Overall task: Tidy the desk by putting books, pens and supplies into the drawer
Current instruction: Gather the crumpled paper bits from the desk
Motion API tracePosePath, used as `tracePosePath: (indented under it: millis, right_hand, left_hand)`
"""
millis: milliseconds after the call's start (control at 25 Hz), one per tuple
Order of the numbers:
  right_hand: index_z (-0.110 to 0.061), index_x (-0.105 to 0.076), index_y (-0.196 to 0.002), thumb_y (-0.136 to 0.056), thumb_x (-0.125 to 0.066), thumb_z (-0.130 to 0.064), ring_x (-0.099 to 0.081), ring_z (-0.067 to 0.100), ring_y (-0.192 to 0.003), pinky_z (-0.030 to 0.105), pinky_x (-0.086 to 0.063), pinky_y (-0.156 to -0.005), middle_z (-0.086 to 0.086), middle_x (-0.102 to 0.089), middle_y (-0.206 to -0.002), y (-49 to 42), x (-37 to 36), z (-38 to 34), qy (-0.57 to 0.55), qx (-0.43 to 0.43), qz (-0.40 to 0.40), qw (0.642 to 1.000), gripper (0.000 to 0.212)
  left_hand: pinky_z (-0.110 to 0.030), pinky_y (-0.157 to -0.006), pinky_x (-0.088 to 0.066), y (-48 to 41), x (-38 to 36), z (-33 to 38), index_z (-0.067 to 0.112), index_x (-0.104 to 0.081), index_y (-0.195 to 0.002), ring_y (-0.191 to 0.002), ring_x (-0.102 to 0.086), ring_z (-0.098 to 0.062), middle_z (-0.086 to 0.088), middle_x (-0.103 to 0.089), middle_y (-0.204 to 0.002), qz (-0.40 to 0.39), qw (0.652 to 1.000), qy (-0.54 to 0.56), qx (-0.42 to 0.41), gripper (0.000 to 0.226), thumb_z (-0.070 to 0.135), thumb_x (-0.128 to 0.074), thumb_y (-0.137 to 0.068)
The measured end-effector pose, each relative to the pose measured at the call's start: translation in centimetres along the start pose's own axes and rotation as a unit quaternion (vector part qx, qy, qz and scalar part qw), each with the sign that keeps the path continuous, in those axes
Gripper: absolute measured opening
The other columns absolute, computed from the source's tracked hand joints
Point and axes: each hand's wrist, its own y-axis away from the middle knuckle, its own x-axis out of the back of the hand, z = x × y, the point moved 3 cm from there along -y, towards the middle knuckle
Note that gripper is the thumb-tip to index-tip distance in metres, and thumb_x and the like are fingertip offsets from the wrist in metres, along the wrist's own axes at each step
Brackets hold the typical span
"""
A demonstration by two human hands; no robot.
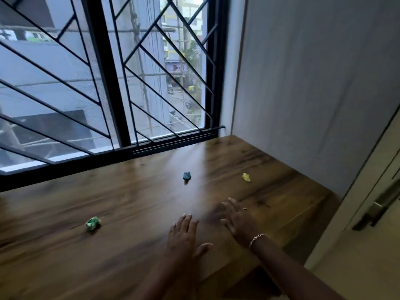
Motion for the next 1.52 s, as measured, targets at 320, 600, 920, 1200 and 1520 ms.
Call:
tracePosePath:
  millis: [320, 600, 920, 1200, 1520]
  right_hand:
    - [-0.020, -0.022, -0.147, -0.092, -0.039, -0.010, -0.011, 0.023, -0.145, 0.028, -0.019, -0.113, 0.009, -0.003, -0.157, -12.1, -0.3, 10.9, 0.064, -0.072, -0.083, 0.992, 0.058]
    - [-0.023, -0.036, -0.141, -0.089, -0.034, 0.000, -0.027, 0.017, -0.140, 0.027, -0.027, -0.111, -0.001, -0.021, -0.155, -14.3, -1.6, 15.0, 0.010, -0.142, -0.098, 0.985, 0.057]
    - [-0.012, -0.070, -0.108, -0.084, -0.058, -0.003, -0.063, 0.035, -0.101, 0.036, -0.047, -0.083, 0.019, -0.068, -0.108, -16.0, -1.0, 15.9, -0.111, -0.182, 0.003, 0.977, 0.028]
    - [-0.016, -0.072, -0.101, -0.079, -0.062, 0.000, -0.066, 0.028, -0.098, 0.037, -0.049, -0.083, 0.012, -0.072, -0.101, -19.2, -2.8, 11.9, -0.214, -0.052, -0.054, 0.974, 0.029]
    - [-0.019, -0.074, -0.084, -0.076, -0.069, 0.004, -0.068, 0.009, -0.066, 0.008, -0.046, -0.064, 0.005, -0.071, -0.078, -20.2, -3.3, 6.0, -0.281, 0.059, -0.066, 0.956, 0.025]
  left_hand:
    - [-0.030, -0.119, -0.007, -9.7, -0.8, -1.7, 0.020, -0.016, -0.147, -0.146, -0.002, -0.016, -0.003, -0.005, -0.158, 0.001, 0.997, 0.083, 0.006, 0.104, 0.088, -0.014, -0.068]
    - [-0.029, -0.118, -0.012, -14.2, -0.7, -3.0, 0.021, -0.019, -0.147, -0.145, -0.007, -0.016, -0.002, -0.009, -0.157, 0.015, 0.991, 0.123, 0.040, 0.112, 0.083, -0.008, -0.054]
    - [-0.029, -0.111, -0.026, -18.8, 1.2, -5.0, 0.022, -0.032, -0.142, -0.139, -0.023, -0.022, -0.006, -0.022, -0.151, 0.162, 0.973, 0.117, 0.111, 0.062, 0.044, -0.054, -0.089]
    - [-0.030, -0.084, -0.040, -23.5, 1.5, -5.5, 0.019, -0.057, -0.119, -0.111, -0.050, -0.028, -0.010, -0.052, -0.123, 0.082, 0.984, 0.047, 0.154, 0.046, 0.034, -0.026, -0.089]
    - [-0.027, -0.078, -0.045, -17.7, 1.2, -5.7, 0.006, -0.071, -0.093, -0.095, -0.062, -0.026, -0.011, -0.067, -0.101, 0.202, 0.925, 0.227, 0.228, 0.025, 0.009, -0.049, -0.081]
